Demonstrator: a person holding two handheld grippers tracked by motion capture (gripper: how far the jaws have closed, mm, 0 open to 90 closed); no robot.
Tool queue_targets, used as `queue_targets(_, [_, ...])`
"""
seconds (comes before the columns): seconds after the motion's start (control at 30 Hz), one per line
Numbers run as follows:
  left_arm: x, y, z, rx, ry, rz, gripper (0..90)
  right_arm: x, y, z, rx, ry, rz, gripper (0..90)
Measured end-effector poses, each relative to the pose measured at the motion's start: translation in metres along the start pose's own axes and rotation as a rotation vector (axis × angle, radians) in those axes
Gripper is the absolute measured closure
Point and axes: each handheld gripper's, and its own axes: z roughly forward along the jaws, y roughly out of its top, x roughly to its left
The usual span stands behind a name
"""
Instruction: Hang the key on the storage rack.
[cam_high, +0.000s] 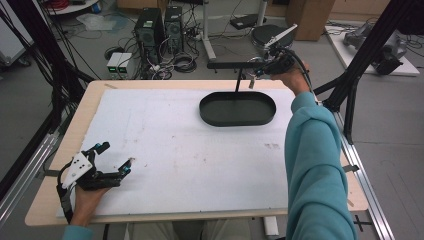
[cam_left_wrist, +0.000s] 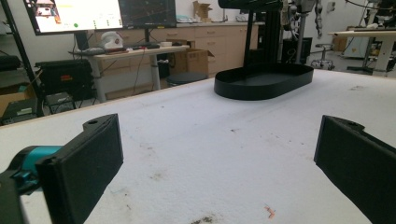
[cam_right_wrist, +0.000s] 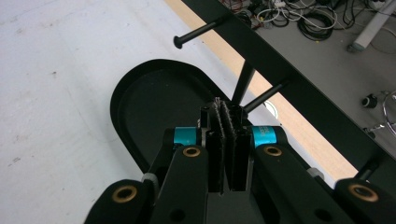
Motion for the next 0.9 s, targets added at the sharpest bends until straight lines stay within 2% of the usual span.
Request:
queue_targets(0.2, [0.0001, 0.0, 0.0001, -0.001, 0.0, 0.002, 1.7, -0.002, -0.0008, 0.0027, 0.01, -0.019, 0.009, 88.7])
queue_targets(0.9, [0.0001, -0.0003, -0.0001, -0.008, 0.003, -0.008, 1.7, -0.0071, -0.0026, 0.0069, -0.012, -0.036, 0.027, 88.7])
